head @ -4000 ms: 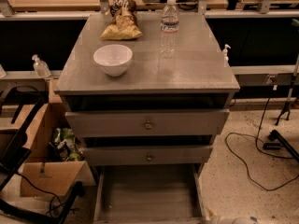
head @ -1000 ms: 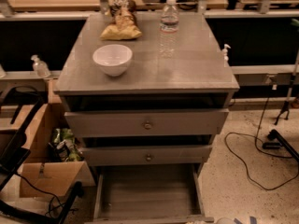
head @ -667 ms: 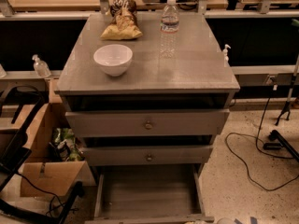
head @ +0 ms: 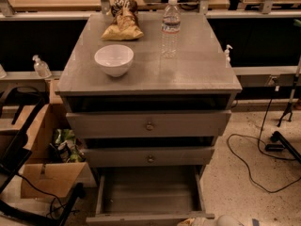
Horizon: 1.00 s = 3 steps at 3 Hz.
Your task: Close bottom drawer
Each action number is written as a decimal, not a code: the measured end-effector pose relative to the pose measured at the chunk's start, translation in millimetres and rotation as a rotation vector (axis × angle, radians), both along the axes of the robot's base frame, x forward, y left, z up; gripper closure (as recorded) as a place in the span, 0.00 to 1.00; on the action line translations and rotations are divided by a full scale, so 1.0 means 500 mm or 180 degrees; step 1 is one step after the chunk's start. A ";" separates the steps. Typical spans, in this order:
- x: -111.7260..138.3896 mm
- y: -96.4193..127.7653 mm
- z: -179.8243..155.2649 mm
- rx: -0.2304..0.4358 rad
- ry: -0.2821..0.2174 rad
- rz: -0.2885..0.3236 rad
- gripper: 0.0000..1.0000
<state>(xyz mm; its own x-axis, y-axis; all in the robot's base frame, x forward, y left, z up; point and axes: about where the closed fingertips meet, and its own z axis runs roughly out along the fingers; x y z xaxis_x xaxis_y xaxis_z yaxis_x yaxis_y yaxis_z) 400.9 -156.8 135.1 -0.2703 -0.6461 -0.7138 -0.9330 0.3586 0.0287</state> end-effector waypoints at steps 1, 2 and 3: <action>0.035 0.004 0.000 0.0008 -0.0051 0.0005 1.00; 0.039 0.005 0.000 0.0010 -0.0055 0.0007 1.00; 0.088 0.022 -0.001 0.0033 -0.0122 0.0045 1.00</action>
Offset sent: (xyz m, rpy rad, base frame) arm 0.2602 0.0643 -0.0001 0.0495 -0.1937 0.0826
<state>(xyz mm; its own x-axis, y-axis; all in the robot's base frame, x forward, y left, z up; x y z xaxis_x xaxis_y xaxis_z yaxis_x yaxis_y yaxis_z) 444.7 -145.8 134.5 -0.2336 -0.6421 -0.7302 -0.9385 0.3452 -0.0034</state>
